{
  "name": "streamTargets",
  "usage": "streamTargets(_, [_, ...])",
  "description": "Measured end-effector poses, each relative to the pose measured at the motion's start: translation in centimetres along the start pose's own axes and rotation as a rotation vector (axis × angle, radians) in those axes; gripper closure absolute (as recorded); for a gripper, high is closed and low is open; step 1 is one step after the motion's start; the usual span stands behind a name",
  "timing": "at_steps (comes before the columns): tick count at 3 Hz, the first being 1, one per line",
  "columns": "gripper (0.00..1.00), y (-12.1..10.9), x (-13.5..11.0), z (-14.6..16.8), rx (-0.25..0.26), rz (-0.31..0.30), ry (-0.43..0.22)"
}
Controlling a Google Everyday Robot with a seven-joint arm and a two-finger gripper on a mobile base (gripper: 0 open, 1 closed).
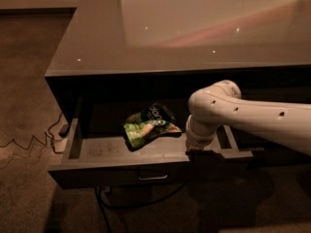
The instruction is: Open top drawer
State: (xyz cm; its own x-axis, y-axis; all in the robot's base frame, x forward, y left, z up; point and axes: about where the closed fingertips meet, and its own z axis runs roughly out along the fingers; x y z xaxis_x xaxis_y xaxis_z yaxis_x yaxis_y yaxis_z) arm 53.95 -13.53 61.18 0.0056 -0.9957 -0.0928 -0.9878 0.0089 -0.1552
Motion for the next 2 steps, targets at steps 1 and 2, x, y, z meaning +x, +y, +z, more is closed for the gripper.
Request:
streamTargets(1, [1.00, 2.18, 2.53, 1.72, -0.045, 0.047, 0.026])
streamTargets(2, [1.00, 2.59, 2.92, 1.75, -0.050, 0.055, 0.033])
